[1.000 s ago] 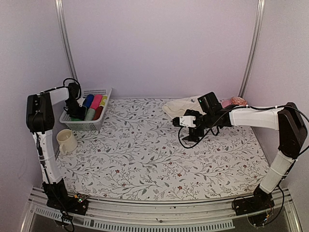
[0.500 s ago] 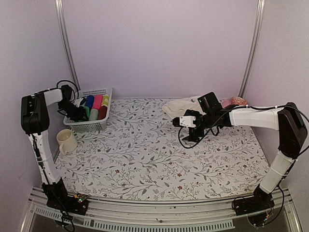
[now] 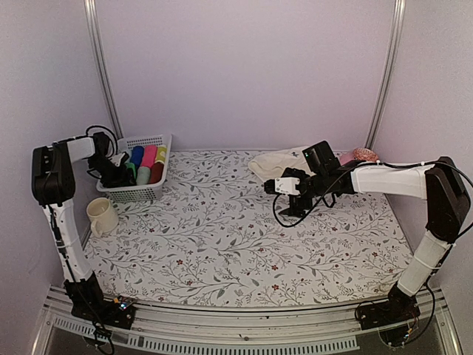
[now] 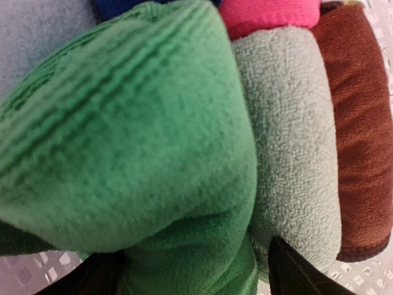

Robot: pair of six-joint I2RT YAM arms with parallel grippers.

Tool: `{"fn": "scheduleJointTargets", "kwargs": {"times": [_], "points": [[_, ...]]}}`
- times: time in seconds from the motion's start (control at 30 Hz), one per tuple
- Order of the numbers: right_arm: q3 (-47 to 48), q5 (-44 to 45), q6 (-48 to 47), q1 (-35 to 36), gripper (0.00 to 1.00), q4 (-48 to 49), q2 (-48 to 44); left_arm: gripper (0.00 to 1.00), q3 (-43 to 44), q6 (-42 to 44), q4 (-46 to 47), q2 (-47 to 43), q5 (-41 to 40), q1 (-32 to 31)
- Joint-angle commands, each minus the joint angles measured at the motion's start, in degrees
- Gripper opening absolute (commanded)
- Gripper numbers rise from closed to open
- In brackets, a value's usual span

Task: Roll the towels
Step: Place the towel in the bin.

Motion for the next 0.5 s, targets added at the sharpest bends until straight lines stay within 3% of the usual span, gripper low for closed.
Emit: {"fn": "scheduleJointTargets", "kwargs": {"times": [0.0, 0.33, 0.47], "points": [[1.26, -0.14, 0.44, 0.68, 0.99, -0.86, 1.03, 0.85, -0.28, -2.40, -1.70, -5.61, -6.97, -0.81], [1.20, 0.71, 0.27, 1.17, 0.99, -0.86, 1.28, 0.90, 1.35, -3.74, 0.74, -9.24, -13.41, -3.42], [1.20, 0.89, 0.13, 1.16, 0.99, -0.88, 1.54, 0.82, 1.36, -3.72, 3.48, -9.23, -15.78, -4.95]]}}
